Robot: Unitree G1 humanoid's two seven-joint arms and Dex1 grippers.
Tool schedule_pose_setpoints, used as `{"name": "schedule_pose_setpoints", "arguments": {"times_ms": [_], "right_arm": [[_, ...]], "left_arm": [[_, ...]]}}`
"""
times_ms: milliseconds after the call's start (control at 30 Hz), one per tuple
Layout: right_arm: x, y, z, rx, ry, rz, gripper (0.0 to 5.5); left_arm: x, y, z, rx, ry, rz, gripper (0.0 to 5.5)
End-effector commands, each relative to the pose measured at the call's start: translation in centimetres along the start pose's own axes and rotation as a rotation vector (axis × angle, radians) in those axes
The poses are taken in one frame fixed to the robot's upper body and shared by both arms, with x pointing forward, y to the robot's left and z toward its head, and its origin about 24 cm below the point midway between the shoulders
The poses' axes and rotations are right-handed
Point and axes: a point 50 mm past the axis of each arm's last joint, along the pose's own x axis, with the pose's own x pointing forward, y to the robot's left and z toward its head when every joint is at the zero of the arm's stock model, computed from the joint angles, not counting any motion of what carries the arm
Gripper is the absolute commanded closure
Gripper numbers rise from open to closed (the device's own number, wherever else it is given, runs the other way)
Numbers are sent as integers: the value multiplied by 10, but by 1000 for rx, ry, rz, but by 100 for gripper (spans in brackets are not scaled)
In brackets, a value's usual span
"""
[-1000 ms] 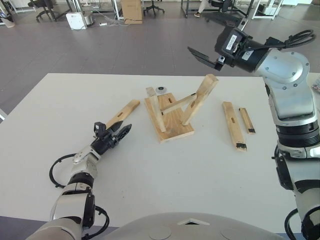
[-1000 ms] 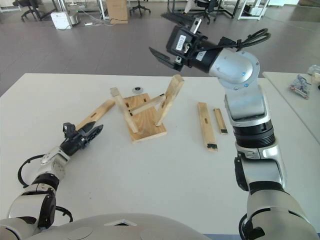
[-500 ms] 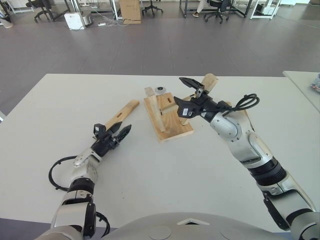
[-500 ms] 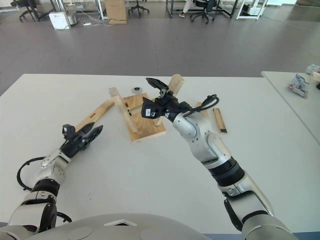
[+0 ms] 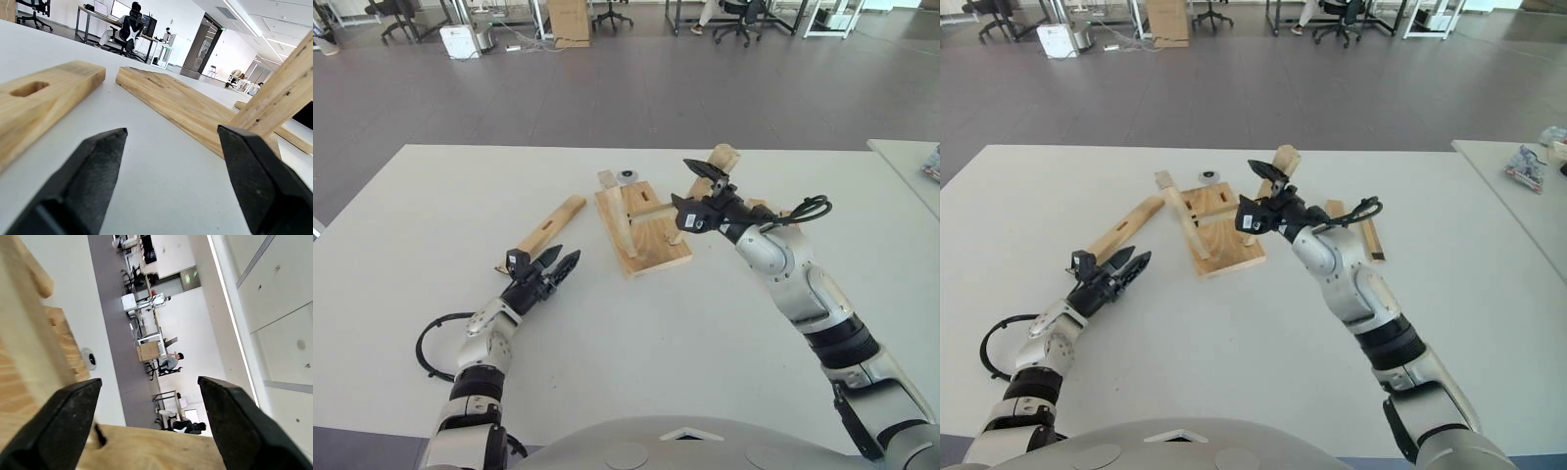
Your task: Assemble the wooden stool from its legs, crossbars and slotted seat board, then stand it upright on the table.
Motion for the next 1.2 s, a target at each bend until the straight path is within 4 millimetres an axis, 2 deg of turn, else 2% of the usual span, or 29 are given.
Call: {"name": "schedule_pose_setpoints", "arguments": {"times_ms": [33, 133, 233, 267, 333, 433, 467, 533, 567, 633, 667, 733, 767, 800, 900, 933, 1000, 1100, 1200], "right_arm": [[-4, 30, 10, 92, 13, 175, 179], [-2, 7, 11, 51, -2, 98, 179], [-2, -20, 19, 42, -47, 2, 179], [-1, -35, 22, 61, -69, -51, 179], [-1, -77, 30, 166, -126, -195, 179], [-14, -146, 34, 394, -242, -431, 179], [-20, -164, 32, 465, -270, -495, 179], [-27, -180, 1, 451, -166, -565, 179], [-31, -172, -29, 441, -46, -571, 179], [-38, -150, -67, 443, 97, -544, 179], [-37, -138, -76, 464, 123, -514, 179], [-29, -118, -81, 519, 129, -473, 179], [-26, -111, -83, 537, 130, -464, 179], [-25, -106, -83, 549, 132, -453, 179], [-16, -86, -81, 562, 120, -397, 179], [-8, -72, -76, 556, 107, -351, 179], [3, -49, -56, 563, 50, -264, 179], [8, -24, -14, 602, -59, -170, 179], [5, -18, -3, 598, -60, -153, 179]], "left_arm": [[-56, -9, -84, -285, 270, 115, 206], [-80, 1, -82, -287, 278, 128, 206], [-89, 5, -77, -280, 278, 117, 206], [-88, 5, -76, -272, 275, 112, 206], [-82, 5, -71, -245, 261, 103, 206], [-77, 12, -55, -175, 217, 100, 206], [-65, 7, -50, -146, 190, 89, 206], [-29, -15, -38, -108, 127, 61, 206], [-17, -26, -30, -85, 97, 60, 206], [-7, -38, -13, -34, 46, 97, 206], [-2, -46, 4, 48, -14, 135, 206], [9, -67, 54, 227, -216, 218, 206], [10, -76, 73, 271, -312, 270, 206], [10, -83, 83, 292, -369, 314, 206], [10, -101, 85, 301, -366, 359, 206], [11, -108, 84, 314, -356, 353, 206], [12, -117, 87, 346, -355, 347, 206], [12, -124, 95, 397, -385, 355, 206], [21, -133, 95, 424, -371, 283, 206]]}}
